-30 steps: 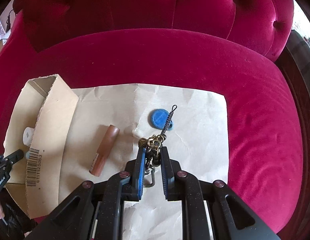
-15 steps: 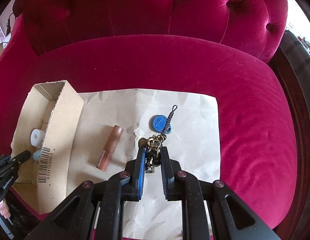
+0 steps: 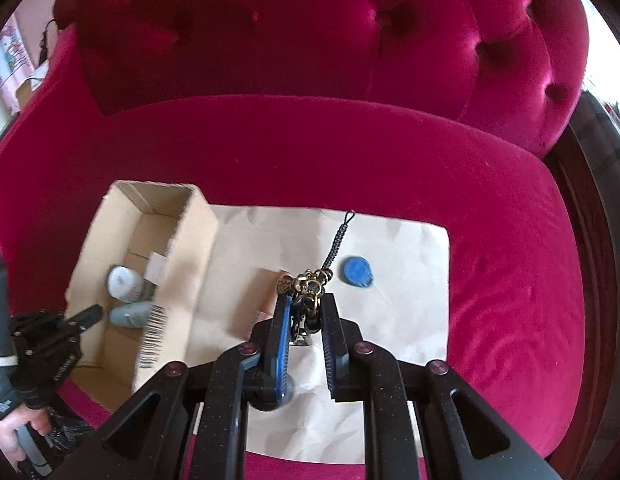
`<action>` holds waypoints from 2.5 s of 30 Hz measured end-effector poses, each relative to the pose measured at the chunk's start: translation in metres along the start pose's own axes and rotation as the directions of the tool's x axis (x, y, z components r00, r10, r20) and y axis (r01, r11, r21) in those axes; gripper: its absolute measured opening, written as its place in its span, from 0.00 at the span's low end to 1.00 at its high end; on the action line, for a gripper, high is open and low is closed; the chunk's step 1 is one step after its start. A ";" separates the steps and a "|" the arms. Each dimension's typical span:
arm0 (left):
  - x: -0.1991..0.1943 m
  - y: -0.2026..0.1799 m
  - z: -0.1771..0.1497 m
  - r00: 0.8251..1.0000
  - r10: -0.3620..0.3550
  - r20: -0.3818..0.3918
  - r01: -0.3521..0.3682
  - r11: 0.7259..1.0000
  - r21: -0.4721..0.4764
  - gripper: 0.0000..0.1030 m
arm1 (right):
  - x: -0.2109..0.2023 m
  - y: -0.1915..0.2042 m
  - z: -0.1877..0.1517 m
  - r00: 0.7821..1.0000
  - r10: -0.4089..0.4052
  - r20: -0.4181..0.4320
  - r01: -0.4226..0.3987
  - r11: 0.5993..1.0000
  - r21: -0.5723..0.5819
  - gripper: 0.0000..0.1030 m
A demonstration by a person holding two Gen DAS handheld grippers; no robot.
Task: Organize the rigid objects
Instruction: 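Lift the keychain into the box and release it with the right tool, then move the right tool back toward the black round ball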
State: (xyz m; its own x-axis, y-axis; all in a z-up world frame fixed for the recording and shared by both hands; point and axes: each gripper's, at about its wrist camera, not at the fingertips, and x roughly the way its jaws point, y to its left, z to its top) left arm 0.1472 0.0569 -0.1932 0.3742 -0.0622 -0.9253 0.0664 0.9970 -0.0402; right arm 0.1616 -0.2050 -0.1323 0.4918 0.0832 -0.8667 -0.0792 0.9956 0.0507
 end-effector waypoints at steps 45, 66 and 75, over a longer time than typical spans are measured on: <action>0.002 0.000 0.000 1.000 -0.003 -0.001 0.003 1.000 -0.009 0.03 | 0.029 0.130 0.054 0.986 0.163 -0.032 -0.166 0.961 -0.223 0.14; 0.003 0.001 -0.001 1.000 -0.002 0.000 0.002 1.000 -0.008 0.03 | 0.020 0.095 0.059 0.995 0.102 0.011 -0.099 0.978 -0.185 0.97; 0.004 0.001 -0.001 1.000 -0.003 0.000 0.003 1.000 -0.009 0.03 | 0.015 0.085 0.059 0.997 0.079 0.012 -0.076 0.983 -0.168 0.99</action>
State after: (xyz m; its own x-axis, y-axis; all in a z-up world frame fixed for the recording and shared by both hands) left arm 0.1477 0.0577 -0.1975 0.3742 -0.0651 -0.9251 0.0588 0.9972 -0.0464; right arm 0.2131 -0.1162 -0.1121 0.4944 0.1624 -0.8539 -0.2613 0.9647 0.0323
